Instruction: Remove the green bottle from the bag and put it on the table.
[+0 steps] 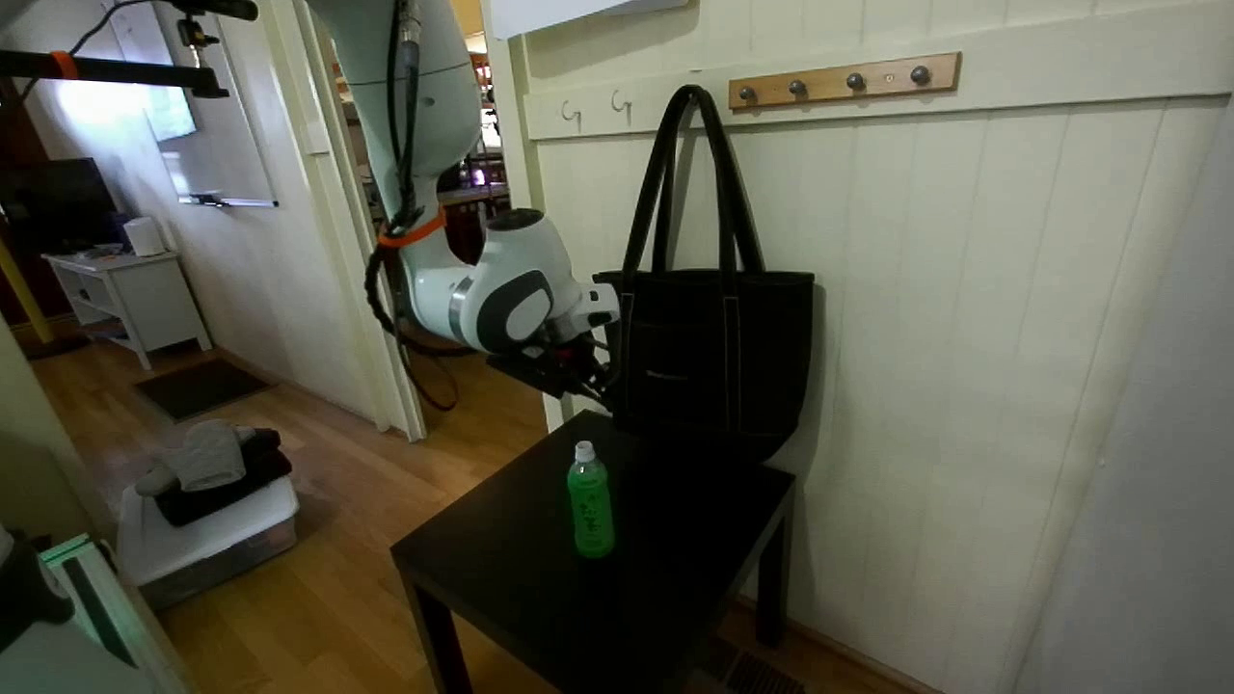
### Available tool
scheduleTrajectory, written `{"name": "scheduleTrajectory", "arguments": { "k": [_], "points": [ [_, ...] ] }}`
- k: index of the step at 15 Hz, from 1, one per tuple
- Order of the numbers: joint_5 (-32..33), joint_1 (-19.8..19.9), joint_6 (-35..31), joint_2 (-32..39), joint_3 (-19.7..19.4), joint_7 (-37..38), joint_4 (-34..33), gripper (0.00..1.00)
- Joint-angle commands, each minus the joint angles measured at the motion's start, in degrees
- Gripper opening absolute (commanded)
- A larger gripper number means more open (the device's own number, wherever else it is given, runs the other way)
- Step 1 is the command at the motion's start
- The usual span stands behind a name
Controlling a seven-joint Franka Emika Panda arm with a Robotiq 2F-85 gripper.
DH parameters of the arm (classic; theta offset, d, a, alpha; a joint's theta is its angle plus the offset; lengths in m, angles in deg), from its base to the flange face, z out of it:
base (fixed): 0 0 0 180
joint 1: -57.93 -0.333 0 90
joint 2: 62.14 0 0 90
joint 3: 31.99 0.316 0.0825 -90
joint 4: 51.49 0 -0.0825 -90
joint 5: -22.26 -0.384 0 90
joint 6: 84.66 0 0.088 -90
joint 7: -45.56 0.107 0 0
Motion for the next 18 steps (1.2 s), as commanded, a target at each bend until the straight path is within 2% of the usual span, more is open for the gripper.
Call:
{"name": "scheduleTrajectory", "arguments": {
  "k": [1, 7, 10, 14, 15, 18],
  "points": [
    [-0.24, 0.67, 9.98, -5.65, 0.54, 0.78, 2.48, 1.0],
    [0.24, -2.16, 25.49, -11.89, -3.69, 2.86, 3.25, 1.0],
    [0.47, -2.67, 31.38, -14.18, -4.34, 4.24, 3.39, 1.0],
    [1.16, -3.29, 36.29, -16.62, -4.35, 5.27, 3.85, 1.0],
    [0.4, -1.78, 33.72, -14.38, -3.3, 3.32, 2.23, 1.0],
    [0.47, -2.18, 34.79, -15.39, -3.31, 3.92, 2.56, 1.0]
  ]
}}
